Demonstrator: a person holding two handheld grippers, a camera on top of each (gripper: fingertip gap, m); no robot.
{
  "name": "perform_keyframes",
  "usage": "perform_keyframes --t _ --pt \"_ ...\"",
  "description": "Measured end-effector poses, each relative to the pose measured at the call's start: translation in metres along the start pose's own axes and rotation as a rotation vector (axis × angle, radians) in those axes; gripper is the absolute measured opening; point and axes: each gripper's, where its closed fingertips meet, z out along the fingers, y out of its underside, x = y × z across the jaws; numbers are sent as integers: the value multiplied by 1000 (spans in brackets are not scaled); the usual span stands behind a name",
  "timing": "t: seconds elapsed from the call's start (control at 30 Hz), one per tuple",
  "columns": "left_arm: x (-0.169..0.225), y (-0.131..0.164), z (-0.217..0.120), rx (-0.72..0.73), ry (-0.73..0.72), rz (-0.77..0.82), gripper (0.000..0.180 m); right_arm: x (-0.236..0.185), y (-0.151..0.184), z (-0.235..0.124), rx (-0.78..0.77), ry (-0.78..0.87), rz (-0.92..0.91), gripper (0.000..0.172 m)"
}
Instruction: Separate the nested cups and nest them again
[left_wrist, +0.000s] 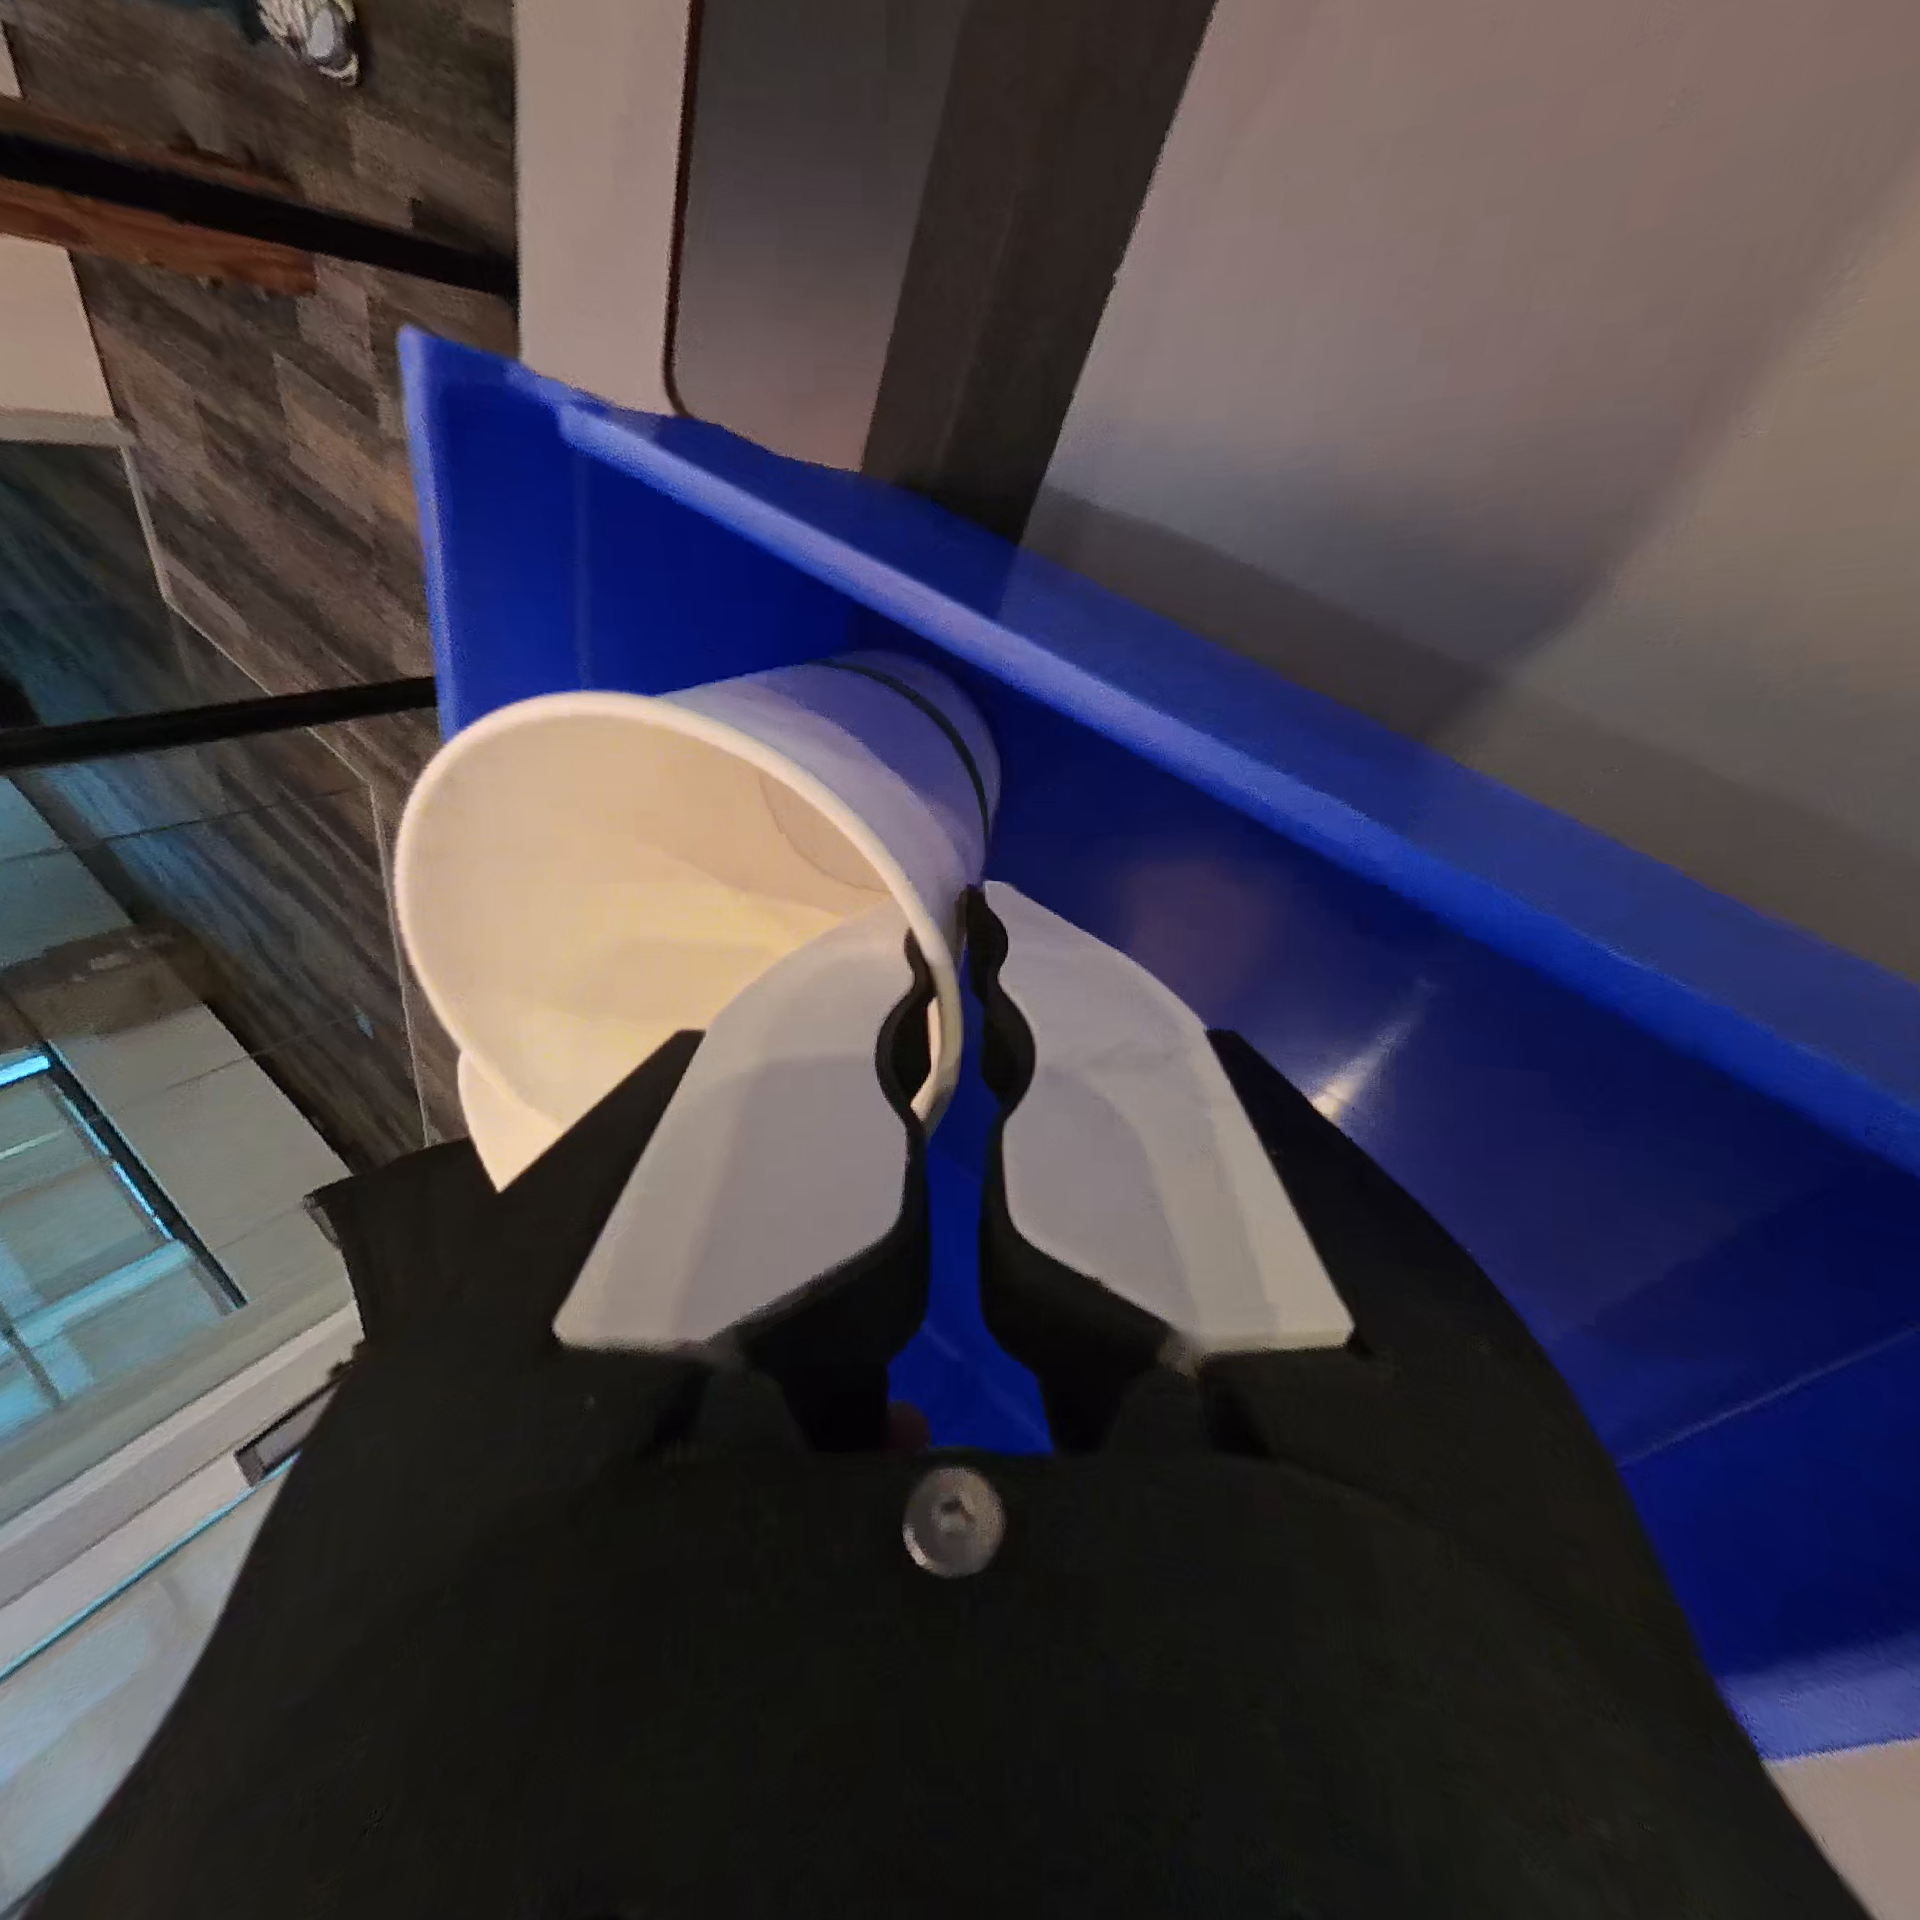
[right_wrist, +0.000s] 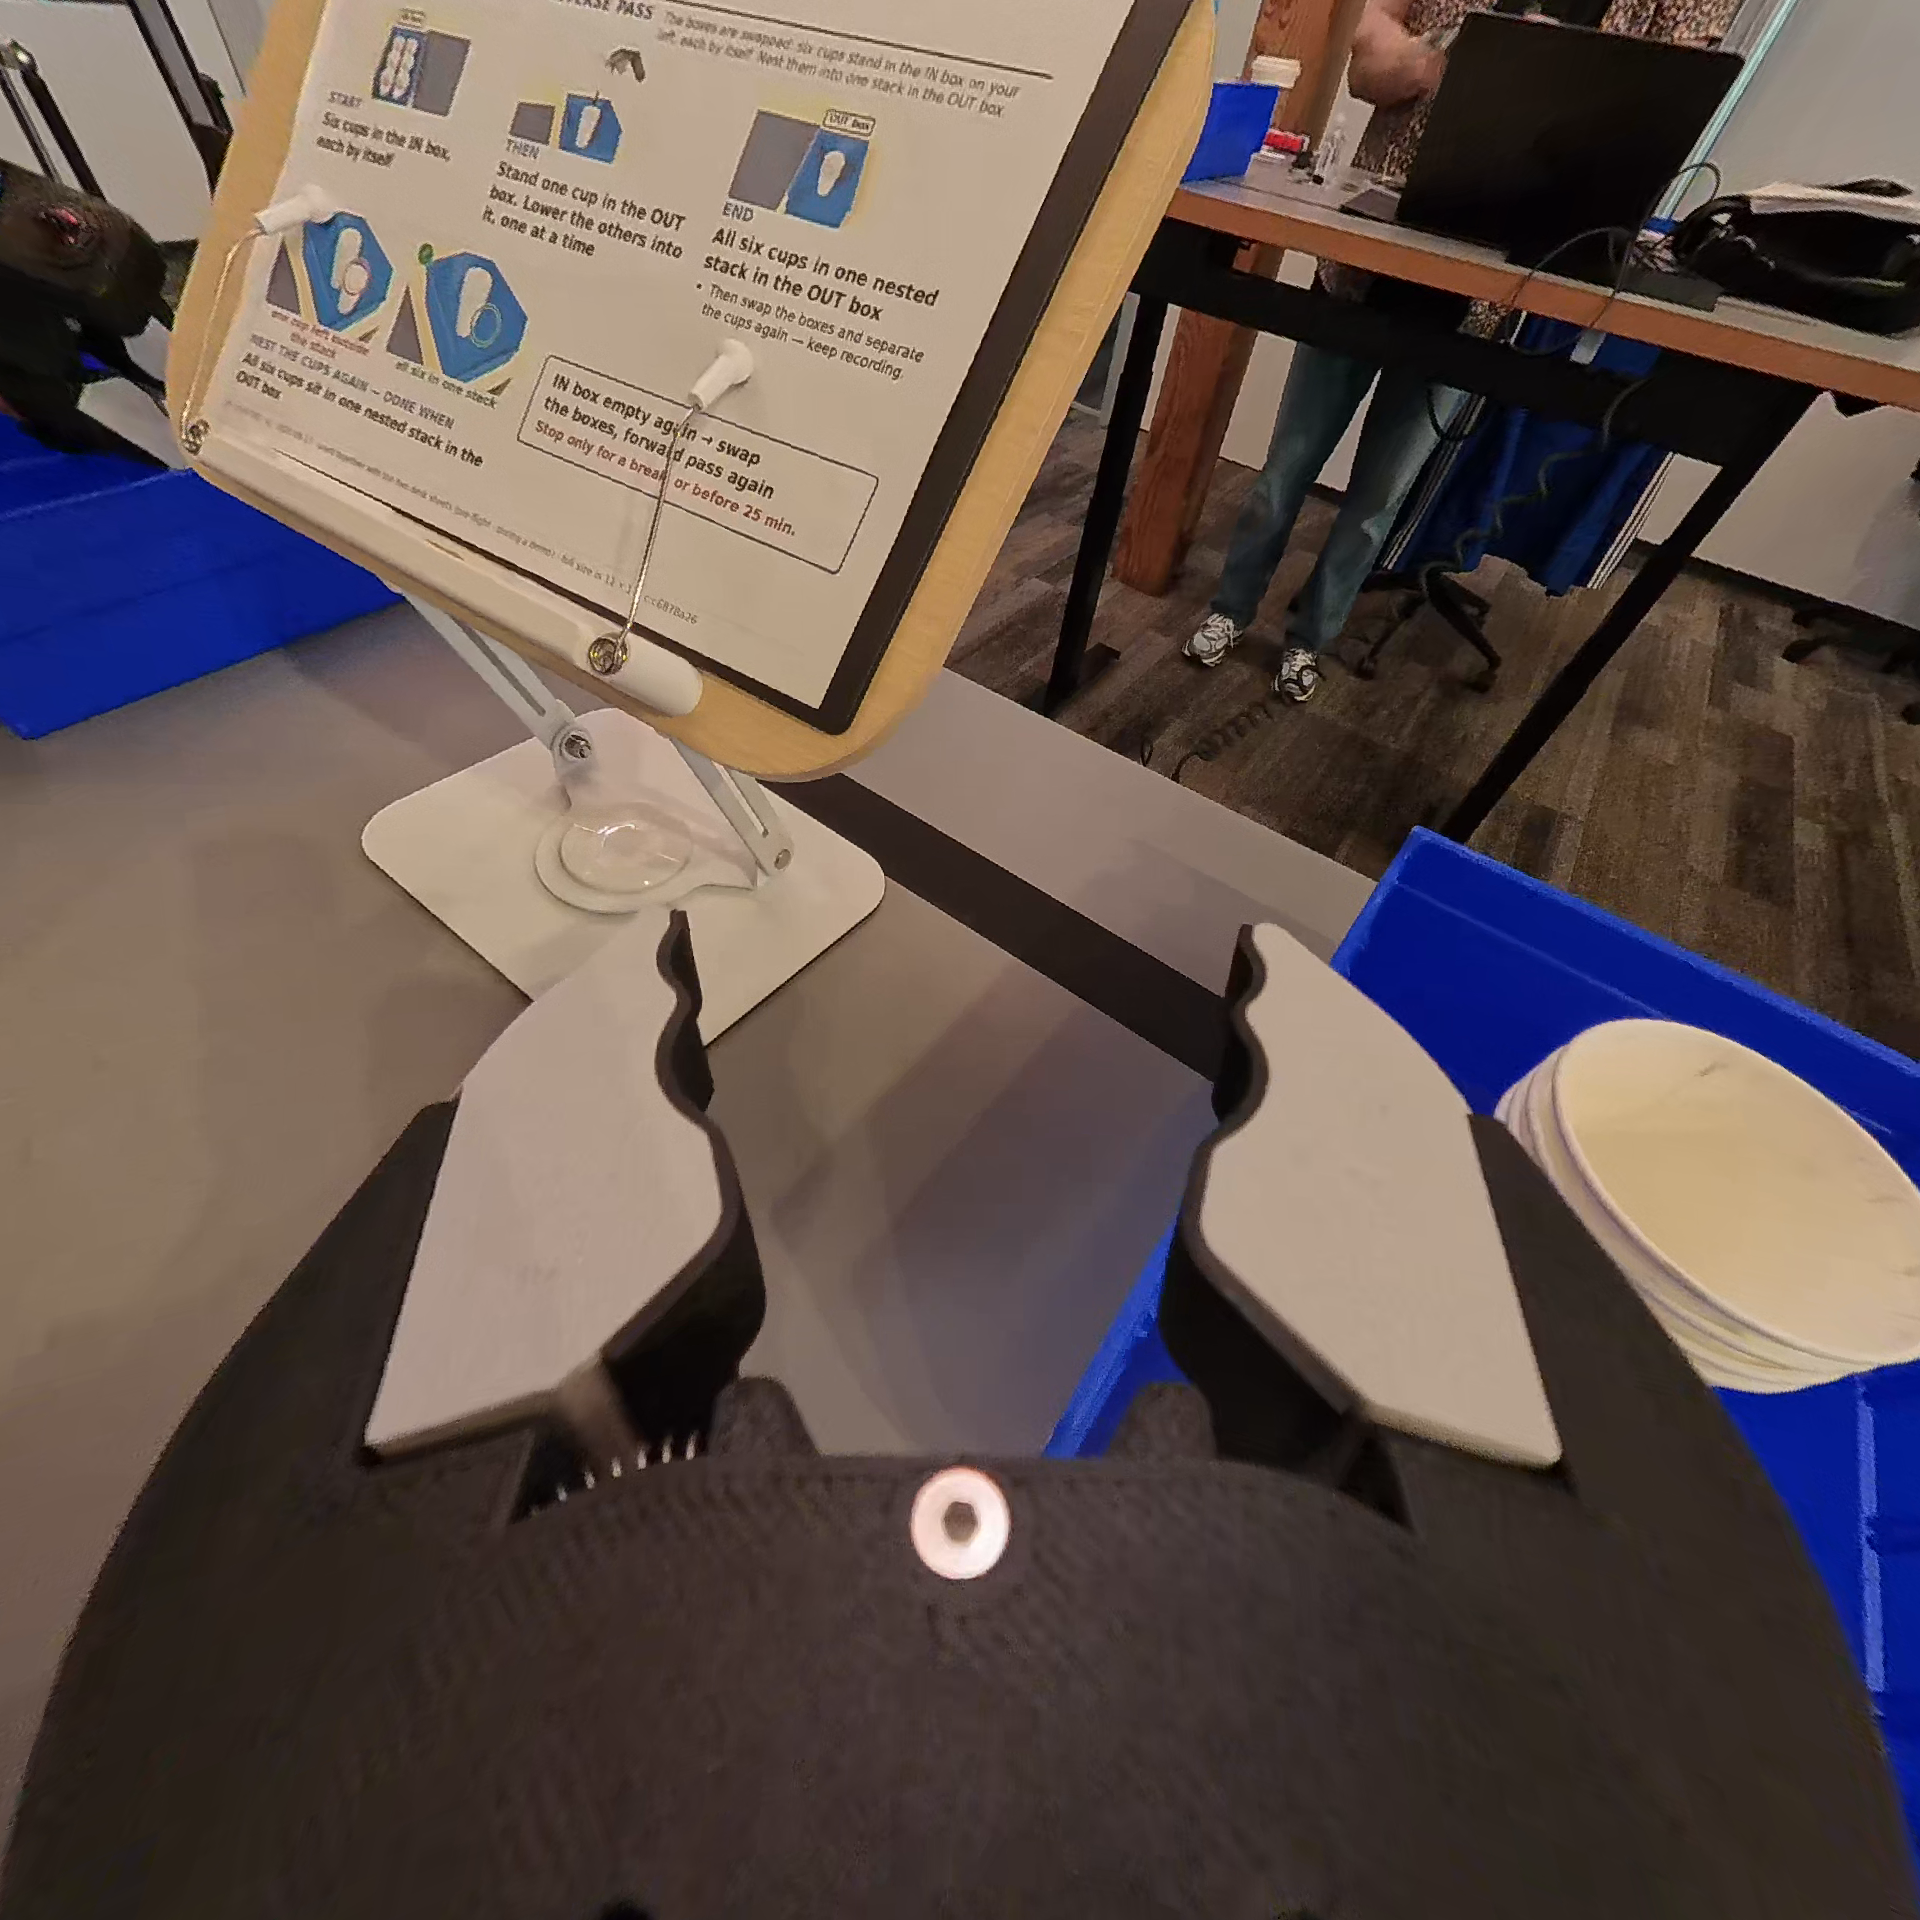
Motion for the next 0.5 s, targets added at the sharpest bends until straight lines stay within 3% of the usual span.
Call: perform_keyframes --t 0.3,0.5 --pt "12 -5 -37 67 53 16 1 -20 -18 7 15 -64 -50 95" --pt "34 14 -107 14 74 71 1 -69 -39 6 36 -216 -105 88"
